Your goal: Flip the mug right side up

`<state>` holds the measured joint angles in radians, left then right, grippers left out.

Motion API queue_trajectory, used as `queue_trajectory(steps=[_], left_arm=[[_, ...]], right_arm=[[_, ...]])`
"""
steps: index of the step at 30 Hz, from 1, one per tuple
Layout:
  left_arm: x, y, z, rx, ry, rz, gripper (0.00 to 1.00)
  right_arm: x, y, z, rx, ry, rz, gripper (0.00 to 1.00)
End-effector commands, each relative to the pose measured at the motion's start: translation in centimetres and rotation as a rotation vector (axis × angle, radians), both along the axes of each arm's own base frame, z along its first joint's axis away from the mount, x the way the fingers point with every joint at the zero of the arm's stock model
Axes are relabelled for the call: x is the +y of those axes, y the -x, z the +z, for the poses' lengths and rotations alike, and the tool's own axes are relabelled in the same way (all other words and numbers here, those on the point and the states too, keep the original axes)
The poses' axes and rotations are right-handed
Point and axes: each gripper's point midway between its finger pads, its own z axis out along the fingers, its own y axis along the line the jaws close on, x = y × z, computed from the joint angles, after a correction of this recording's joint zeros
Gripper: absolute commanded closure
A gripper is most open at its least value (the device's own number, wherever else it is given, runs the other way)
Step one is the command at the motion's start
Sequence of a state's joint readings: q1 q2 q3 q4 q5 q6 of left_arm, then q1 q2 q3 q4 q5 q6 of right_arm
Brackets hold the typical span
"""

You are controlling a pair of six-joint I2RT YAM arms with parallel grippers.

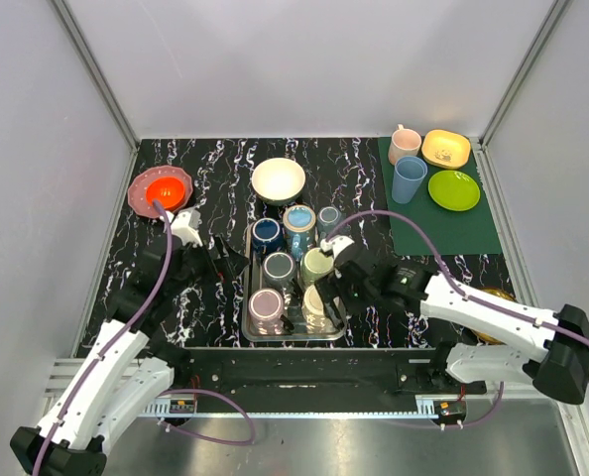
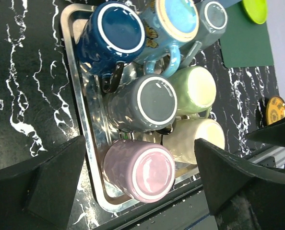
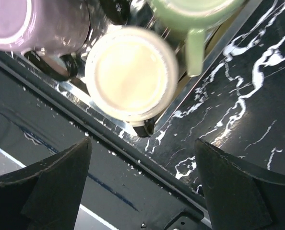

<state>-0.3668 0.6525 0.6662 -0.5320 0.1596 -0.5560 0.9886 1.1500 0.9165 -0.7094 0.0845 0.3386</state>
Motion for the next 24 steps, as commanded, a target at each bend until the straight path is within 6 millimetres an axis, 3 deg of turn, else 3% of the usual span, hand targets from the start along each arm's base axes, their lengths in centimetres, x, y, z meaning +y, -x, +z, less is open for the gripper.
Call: queue_trajectory(steps=[1, 5, 11, 24], left_arm=[[-1.4, -0.1, 2.5, -0.102, 0.067, -0.070, 0.02], [-1.7, 0.2, 2.1, -0.084, 0.079, -0.084, 0.02], [-1.9, 0.6, 1.6, -0.069, 0.096, -0.094, 0.01], [-1.8, 0.5, 1.5, -0.075, 0.087, -0.096, 0.01]], right_arm=[[1.1, 1.9, -1.3, 0.051, 0.016, 0.041, 0.09], [1.7, 2.2, -2.6, 0.071, 0.060, 0.045, 0.14], [1.8, 1.4, -4.9, 0.092, 0.157, 0.023, 0.35], [2.4, 0.7, -5.4, 0.082, 0.198, 0.052, 0.56]])
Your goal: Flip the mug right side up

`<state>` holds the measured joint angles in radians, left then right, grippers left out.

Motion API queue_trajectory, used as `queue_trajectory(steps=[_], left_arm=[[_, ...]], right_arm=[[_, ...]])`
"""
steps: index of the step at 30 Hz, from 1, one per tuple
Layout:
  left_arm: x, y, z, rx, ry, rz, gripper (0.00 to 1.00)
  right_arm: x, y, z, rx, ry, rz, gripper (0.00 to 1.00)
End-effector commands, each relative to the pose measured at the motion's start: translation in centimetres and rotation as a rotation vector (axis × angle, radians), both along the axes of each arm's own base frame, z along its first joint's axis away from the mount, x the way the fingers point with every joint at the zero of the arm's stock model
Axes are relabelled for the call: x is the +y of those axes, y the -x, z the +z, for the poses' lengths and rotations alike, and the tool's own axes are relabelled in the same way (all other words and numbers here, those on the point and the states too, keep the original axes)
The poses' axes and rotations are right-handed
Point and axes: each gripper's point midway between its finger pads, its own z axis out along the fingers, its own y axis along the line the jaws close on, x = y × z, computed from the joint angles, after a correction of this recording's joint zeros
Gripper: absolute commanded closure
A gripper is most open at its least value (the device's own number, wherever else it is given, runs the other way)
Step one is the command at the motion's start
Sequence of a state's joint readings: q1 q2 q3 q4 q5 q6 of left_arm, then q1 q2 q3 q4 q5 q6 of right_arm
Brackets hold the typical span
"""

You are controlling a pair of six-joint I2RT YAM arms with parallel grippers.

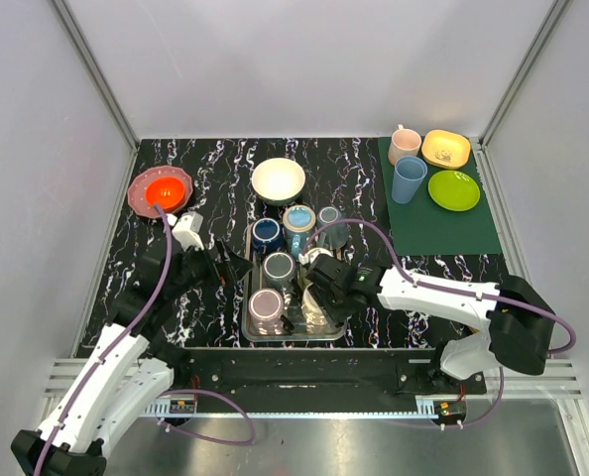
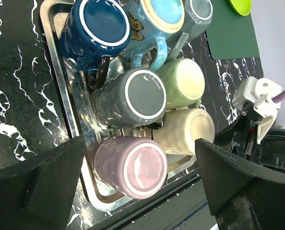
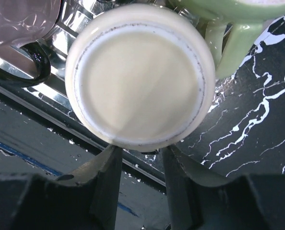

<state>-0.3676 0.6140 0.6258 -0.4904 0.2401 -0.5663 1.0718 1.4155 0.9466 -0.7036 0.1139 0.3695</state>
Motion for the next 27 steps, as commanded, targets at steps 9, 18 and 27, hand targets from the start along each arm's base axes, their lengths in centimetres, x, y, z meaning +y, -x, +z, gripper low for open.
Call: queue_trajectory(steps=[9, 18, 27], left_arm=[[-0.6, -0.2, 1.0, -0.058, 0.029, -0.029, 0.01], [-0.6, -0.2, 1.0, -0.058, 0.031, -0.026, 0.01], [1.1, -0.6, 2.3, -0.105, 0.011, 0.069, 0.01]], right_arm=[[1.0, -0.7, -0.6, -0.014, 0.015, 0.004, 0.67], [0.4, -0.8, -1.4, -0.012, 0.042, -0.032, 1.00], [0.0, -1.4, 7.3, -0.158, -0.167, -0.106, 1.00]])
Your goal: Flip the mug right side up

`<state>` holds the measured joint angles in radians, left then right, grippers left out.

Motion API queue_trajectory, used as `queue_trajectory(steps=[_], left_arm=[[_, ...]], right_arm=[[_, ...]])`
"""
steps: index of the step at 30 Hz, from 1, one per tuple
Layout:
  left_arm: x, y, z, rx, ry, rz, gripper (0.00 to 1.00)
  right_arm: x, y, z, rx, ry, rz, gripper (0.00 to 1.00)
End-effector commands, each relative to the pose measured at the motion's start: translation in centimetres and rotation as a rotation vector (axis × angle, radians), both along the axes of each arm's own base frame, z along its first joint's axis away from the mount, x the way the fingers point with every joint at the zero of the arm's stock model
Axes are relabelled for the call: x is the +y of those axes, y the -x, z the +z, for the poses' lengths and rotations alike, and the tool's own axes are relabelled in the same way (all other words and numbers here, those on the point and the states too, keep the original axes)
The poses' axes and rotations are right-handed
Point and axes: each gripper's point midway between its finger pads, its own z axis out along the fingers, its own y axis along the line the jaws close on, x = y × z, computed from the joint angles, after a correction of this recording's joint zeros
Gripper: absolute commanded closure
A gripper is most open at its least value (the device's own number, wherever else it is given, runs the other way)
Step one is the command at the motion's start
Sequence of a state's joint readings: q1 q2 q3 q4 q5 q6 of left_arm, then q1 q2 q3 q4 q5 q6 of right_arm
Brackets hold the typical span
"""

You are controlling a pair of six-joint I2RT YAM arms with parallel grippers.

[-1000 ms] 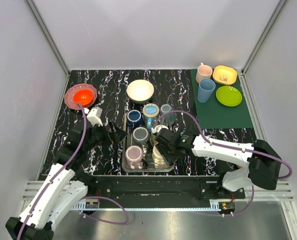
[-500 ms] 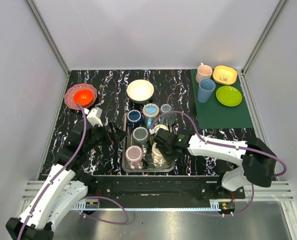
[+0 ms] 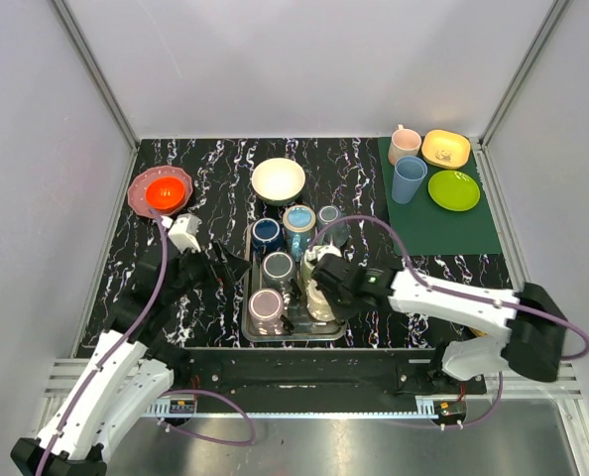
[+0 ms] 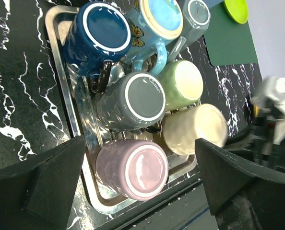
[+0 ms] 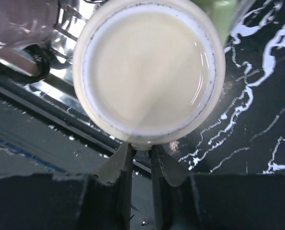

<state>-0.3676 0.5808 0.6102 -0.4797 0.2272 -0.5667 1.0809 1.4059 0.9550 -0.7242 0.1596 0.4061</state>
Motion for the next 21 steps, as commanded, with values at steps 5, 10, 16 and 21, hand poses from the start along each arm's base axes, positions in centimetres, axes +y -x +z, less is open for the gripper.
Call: queue_trajectory(steps=[5, 10, 16, 21], left_arm=[[1.7, -1.0, 4.0, -0.129, 0.024, 0.121, 0.01], [1.0, -0.8, 7.3, -0.198, 0.121, 0.108, 0.01], [-0.3, 0.1, 9.6, -0.236, 0.194, 0.035, 0.01], [-3.5, 2.3, 12.9, -0.250, 0.426, -0.145, 0.01]], right_arm=[[0.8, -0.7, 13.7, -0.183, -0.359, -0.072, 1.00], [2.4, -0.2, 20.0, -0.224, -0.641, -0.090, 1.00], [2.2, -0.5, 22.2, -0.252, -0.708, -0.117, 1.00], [2.3, -0.6, 27.6, -0.321, -0.991, -0.155, 1.00]])
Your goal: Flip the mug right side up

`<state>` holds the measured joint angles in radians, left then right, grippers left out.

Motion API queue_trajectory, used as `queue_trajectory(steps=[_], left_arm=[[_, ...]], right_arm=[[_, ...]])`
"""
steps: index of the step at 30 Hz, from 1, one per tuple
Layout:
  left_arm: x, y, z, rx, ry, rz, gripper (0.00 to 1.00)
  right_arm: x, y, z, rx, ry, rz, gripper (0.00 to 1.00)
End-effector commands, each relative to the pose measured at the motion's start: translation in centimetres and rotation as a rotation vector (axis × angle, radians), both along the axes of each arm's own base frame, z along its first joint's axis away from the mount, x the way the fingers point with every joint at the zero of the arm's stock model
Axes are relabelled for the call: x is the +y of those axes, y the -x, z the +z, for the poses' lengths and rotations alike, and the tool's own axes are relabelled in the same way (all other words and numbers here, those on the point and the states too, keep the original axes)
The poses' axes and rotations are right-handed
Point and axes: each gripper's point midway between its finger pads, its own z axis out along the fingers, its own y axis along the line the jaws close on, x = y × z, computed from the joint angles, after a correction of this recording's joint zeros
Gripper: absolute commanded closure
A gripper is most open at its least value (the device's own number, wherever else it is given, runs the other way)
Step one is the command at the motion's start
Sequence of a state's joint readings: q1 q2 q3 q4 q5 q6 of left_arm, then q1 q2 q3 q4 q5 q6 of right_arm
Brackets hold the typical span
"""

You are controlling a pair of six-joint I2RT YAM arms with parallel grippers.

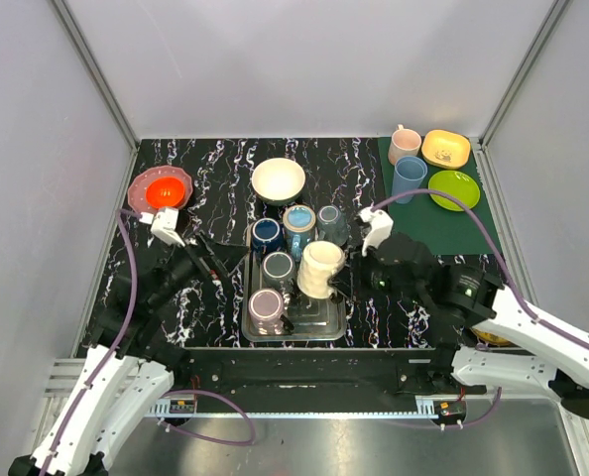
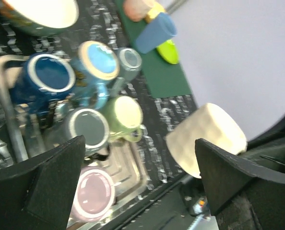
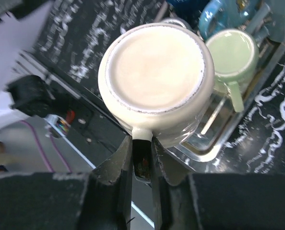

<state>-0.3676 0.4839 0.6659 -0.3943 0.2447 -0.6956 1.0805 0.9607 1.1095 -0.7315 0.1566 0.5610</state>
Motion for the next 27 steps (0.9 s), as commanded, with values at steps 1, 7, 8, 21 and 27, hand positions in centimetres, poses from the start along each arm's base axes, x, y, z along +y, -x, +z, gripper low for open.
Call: queue_trajectory(steps=[1, 7, 8, 21, 27], left_arm=[[-3.4, 2.5, 6.6, -0.125, 0.272, -0.211, 0.01], [-3.8, 7.1, 11.8, -0.255, 0.606, -0.369, 0.01], [-3.5, 7.3, 12.3, -0.257, 0.647, -0.357, 0.01], [-5.2, 8.7, 12.3, -0.250, 0.782, -0.488, 0.03], [-7.7, 6.9, 12.0, -0.265, 0.757, -0.496, 0.07]], right_arm=[[1.4, -0.9, 10.1, -0.142, -0.444, -0.045, 1.00], [0.1, -1.2, 16.0, -0.270, -0.883, -0.088, 1.00], [-0.6, -1.1, 16.9, -0.296, -0.945, -0.093, 1.00], [0.6, -3.9, 20.1, -0.305, -1.379, -0.006, 1.00], [2.4, -5.1, 20.1, -0.288, -1.380, 0.053, 1.00]])
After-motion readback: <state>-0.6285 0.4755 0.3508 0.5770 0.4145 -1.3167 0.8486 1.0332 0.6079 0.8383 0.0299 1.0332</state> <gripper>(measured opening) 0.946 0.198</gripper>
